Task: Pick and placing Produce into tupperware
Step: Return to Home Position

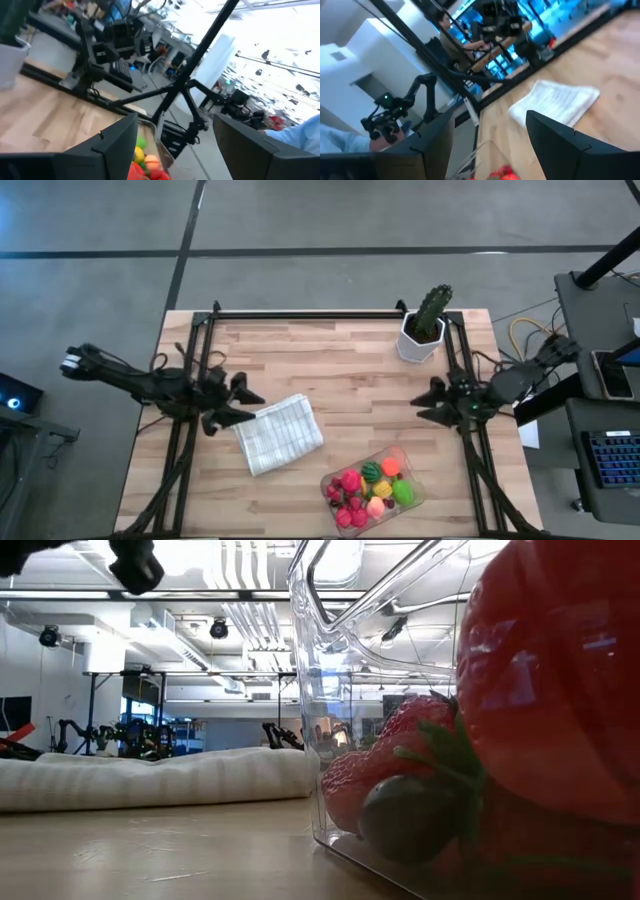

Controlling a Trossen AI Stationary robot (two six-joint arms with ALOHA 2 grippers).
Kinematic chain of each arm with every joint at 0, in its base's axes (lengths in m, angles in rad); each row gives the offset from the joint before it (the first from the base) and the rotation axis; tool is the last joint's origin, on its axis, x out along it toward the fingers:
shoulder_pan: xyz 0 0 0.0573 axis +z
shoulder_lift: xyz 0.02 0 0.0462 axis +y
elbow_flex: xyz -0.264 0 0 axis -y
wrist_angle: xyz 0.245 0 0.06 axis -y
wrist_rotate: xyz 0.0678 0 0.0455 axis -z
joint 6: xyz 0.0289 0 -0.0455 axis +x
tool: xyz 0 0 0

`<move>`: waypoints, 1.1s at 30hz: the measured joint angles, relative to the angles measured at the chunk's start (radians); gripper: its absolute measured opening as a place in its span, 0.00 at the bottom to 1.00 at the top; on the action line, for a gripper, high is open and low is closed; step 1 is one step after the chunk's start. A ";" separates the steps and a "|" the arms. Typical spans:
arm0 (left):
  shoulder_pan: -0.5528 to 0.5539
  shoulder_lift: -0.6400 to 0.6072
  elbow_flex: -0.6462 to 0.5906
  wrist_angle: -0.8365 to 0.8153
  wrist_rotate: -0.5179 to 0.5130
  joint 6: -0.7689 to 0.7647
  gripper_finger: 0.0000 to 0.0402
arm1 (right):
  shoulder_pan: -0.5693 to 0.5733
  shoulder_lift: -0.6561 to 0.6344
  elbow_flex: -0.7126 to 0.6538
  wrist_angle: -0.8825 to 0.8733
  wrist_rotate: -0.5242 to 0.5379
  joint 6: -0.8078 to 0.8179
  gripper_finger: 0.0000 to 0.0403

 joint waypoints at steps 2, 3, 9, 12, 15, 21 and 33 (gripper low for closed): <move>0.002 -0.061 -0.035 -0.012 -0.012 0.025 0.61 | 0.000 -0.045 -0.012 -0.004 0.001 -0.066 0.59; 0.005 -0.088 -0.052 -0.012 -0.019 0.034 0.61 | -0.001 -0.067 -0.015 -0.004 0.004 -0.107 0.59; 0.013 -0.211 -0.183 -0.020 -0.041 0.050 0.61 | -0.001 -0.185 -0.045 -0.002 0.030 -0.246 0.59; 0.013 -0.293 -0.241 -0.019 -0.041 0.050 0.61 | 0.000 -0.241 -0.085 0.016 0.026 -0.245 0.59; 0.012 -0.360 -0.292 -0.012 -0.067 0.050 0.61 | -0.001 -0.275 -0.142 0.074 0.026 -0.241 0.59; 0.026 -0.468 -0.346 -0.009 -0.094 0.049 0.61 | -0.001 -0.283 -0.297 0.319 0.018 -0.236 0.59; 0.164 -0.571 -0.391 -0.226 -0.087 -0.031 0.61 | -0.196 -0.285 -0.410 0.394 -0.156 -0.168 0.59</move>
